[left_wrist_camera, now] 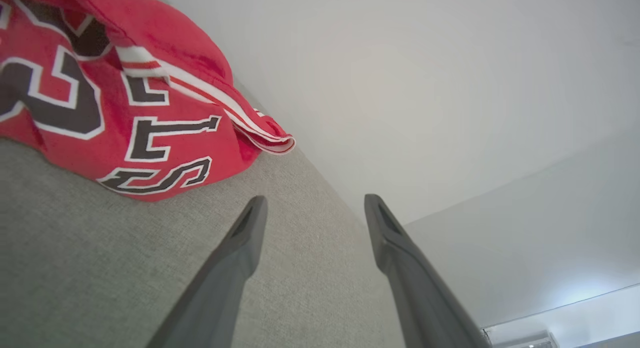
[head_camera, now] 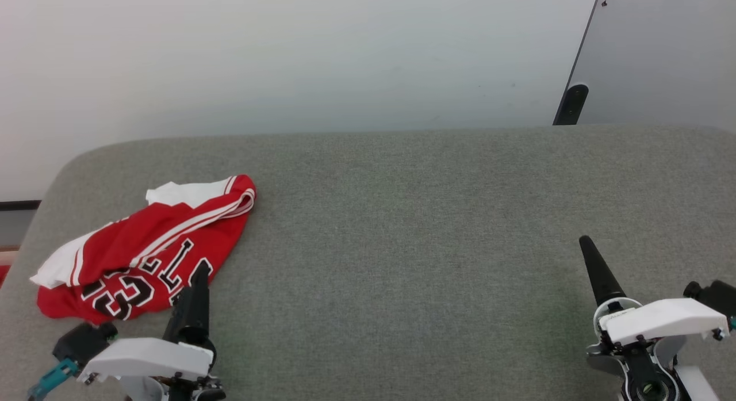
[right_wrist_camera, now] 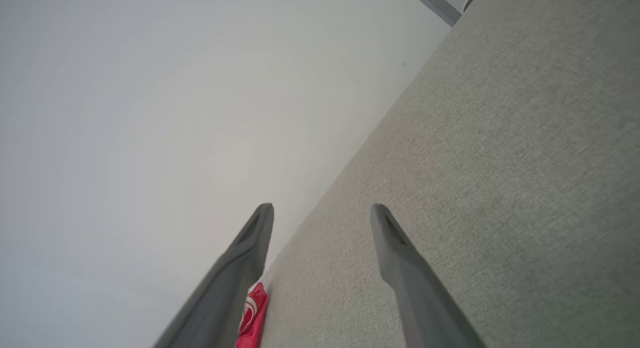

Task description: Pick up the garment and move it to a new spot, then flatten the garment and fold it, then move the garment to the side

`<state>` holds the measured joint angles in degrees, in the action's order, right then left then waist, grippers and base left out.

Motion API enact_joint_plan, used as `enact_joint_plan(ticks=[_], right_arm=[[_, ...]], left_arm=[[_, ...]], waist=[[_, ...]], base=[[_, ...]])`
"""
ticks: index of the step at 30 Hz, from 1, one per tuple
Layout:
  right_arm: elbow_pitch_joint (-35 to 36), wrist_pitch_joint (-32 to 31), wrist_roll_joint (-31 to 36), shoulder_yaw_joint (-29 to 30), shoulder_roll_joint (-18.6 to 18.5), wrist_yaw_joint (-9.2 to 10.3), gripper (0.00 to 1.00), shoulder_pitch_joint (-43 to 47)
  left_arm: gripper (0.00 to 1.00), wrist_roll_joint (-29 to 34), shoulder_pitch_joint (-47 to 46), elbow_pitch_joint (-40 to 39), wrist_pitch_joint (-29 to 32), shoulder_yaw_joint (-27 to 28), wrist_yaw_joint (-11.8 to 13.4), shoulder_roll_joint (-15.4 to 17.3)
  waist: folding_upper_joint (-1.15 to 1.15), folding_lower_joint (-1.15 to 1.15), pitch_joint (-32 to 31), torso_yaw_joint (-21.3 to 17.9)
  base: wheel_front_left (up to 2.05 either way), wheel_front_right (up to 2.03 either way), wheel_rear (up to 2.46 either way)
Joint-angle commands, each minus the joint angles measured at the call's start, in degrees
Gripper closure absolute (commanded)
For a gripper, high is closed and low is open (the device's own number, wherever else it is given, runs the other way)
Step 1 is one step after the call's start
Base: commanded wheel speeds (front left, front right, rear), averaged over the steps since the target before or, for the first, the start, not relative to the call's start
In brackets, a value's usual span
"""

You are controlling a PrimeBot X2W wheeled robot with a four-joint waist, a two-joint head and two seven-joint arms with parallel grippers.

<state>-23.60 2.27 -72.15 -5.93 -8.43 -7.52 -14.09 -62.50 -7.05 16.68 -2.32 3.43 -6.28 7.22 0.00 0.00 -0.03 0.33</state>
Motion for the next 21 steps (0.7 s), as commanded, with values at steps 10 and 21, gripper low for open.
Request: enact_joint_plan(ticks=[10,21], right_arm=[[-1.3,2.3,11.1,-1.9,-1.6,0.01,0.00,-4.3],[-3.2,4.3,22.7,-3.3,-3.0,0.02,0.00,-6.0]], left_arm=[[0.00,12.4,-1.9,-0.9,-2.3,-1.3,0.5,1.6],[0.00,22.2,-3.1,0.4,-4.2,-2.5,0.9,3.2]], waist=[[0.00,0.00,-0.3,0.0],[0.00,0.00,-0.3,-0.1]], base=[[0.00,0.00,0.00],[0.00,0.00,0.00]])
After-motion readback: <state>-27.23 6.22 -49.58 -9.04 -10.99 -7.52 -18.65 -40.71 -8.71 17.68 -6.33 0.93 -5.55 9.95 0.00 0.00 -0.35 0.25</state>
